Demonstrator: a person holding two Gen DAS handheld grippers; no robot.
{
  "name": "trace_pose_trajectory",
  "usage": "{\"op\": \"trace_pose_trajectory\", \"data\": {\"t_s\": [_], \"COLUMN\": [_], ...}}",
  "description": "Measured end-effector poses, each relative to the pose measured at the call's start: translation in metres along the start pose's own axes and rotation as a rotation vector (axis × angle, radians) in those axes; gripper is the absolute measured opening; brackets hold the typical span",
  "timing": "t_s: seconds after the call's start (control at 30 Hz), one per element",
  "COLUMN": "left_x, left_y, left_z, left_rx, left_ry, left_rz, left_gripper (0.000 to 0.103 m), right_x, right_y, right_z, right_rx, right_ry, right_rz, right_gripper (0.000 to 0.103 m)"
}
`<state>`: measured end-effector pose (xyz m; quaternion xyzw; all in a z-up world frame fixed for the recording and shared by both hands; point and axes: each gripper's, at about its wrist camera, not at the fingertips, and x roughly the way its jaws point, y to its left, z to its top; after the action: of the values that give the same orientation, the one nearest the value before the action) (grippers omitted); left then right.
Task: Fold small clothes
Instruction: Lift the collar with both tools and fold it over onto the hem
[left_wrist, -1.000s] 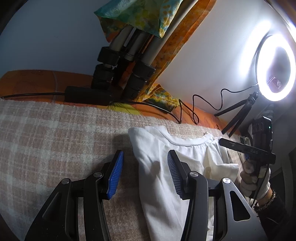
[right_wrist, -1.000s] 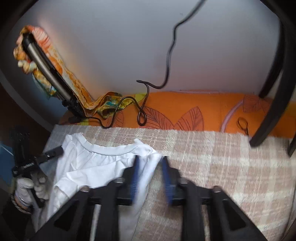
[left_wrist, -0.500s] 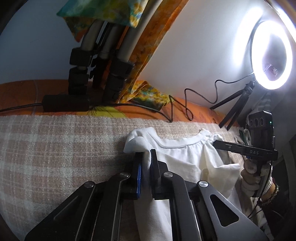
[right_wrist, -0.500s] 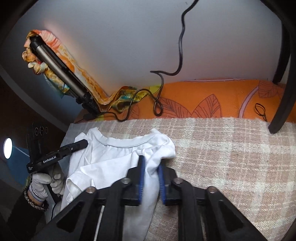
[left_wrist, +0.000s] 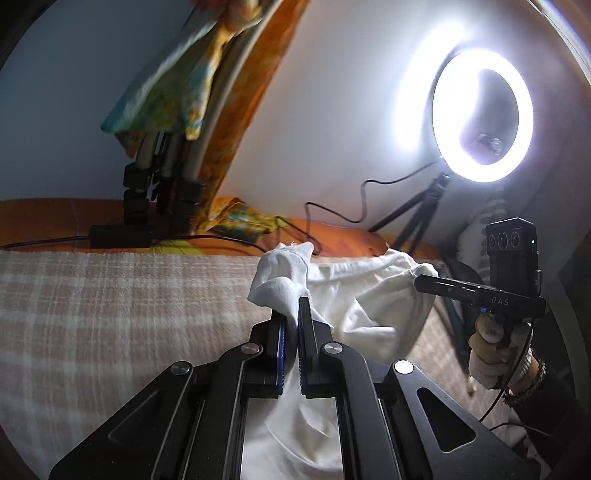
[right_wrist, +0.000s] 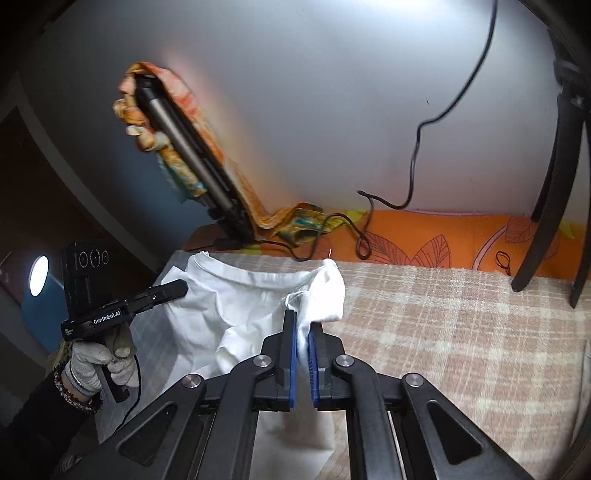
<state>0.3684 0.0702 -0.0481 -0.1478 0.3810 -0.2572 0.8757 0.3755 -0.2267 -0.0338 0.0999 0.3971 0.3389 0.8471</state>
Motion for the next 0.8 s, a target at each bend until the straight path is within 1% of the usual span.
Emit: {"op": "trace_pose_trajectory", "data": {"t_s": [0.17, 0.37, 0.57, 0.8], "left_x": [-0.037, -0.068, -0.094, -0.113], "left_y": [-0.026, -0.049, -0.069, -0.082], "left_z": [-0.019, -0.046, -0.084, -0.135], "left_rx": [0.05, 0.083, 0.109, 0.133], "left_ry": [-0.01, -0.012, 0.005, 0.049], "left_rz": [0.014, 0.027, 0.044, 0.071], "left_gripper": [0.004, 0.004, 0.004, 0.004], "right_x": [-0.03, -0.059, -0.082, -0.099], "right_y": [0.03, 0.062, 0.09, 0.109], "right_z": [-0.016, -0.05, -0.095, -0.152], "right_rx": [-0.044, -0.076, -0.115, -0.146], "right_ry": [-0.017, -0.016, -0.001, 0.034], "right_rz": [-0.003, -0.005, -0.016, -0.044], "right_gripper": [0.003, 0.003, 0.003, 0.003]}}
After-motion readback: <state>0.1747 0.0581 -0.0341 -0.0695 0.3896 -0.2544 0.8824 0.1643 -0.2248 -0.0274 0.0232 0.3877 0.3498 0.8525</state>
